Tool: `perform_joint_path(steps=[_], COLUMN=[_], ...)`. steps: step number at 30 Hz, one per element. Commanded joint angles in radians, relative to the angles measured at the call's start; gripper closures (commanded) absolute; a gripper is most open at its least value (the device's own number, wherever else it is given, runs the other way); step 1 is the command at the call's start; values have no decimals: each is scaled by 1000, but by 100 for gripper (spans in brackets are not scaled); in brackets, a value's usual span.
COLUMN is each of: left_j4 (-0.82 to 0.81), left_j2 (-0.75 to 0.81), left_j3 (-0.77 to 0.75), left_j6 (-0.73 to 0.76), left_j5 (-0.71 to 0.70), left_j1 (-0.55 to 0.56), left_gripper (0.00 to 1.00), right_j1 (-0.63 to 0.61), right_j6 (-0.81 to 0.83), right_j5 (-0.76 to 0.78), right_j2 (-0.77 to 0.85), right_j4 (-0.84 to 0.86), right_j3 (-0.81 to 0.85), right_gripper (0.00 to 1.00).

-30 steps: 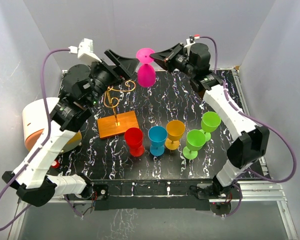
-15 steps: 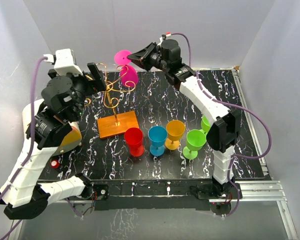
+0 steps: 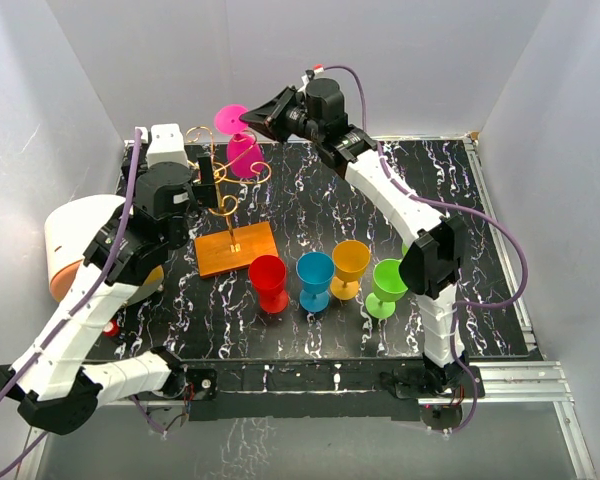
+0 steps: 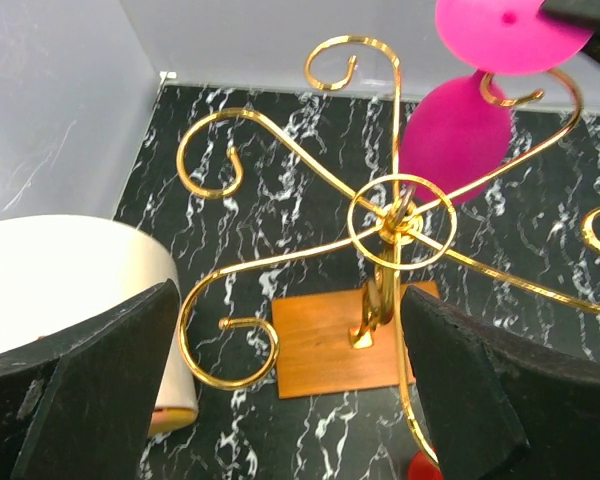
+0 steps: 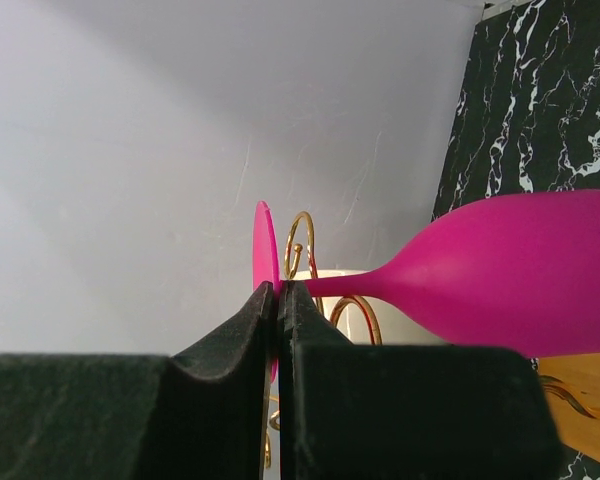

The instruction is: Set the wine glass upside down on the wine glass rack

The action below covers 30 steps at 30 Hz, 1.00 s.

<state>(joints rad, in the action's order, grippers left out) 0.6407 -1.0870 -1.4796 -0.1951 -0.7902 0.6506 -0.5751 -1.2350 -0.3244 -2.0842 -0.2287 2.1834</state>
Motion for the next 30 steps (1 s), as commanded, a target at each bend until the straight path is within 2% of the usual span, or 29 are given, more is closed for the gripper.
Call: perform_joint_path(steps=[1,5,18,30], left_j4=[47,53,30,12], left_j2=[1,-10,-4,26], left_j3=[23,25,11,-15], left_j6=[-39,-45,-47,-46], left_j5=[-63,-64,-54,-48], left_j1=[-3,-6,-9,-11], left_gripper=[11,17,16,16], right_j1=[-14,-21,-27,-26], right_j6=[11,15,39,72], right_j5=[-36,-54,-127,22], right_j2=[16,13,6,194], right_j4=[56,56,27,44], right_j3=[18,17,39,-167], right_gripper=[100,100,100,100])
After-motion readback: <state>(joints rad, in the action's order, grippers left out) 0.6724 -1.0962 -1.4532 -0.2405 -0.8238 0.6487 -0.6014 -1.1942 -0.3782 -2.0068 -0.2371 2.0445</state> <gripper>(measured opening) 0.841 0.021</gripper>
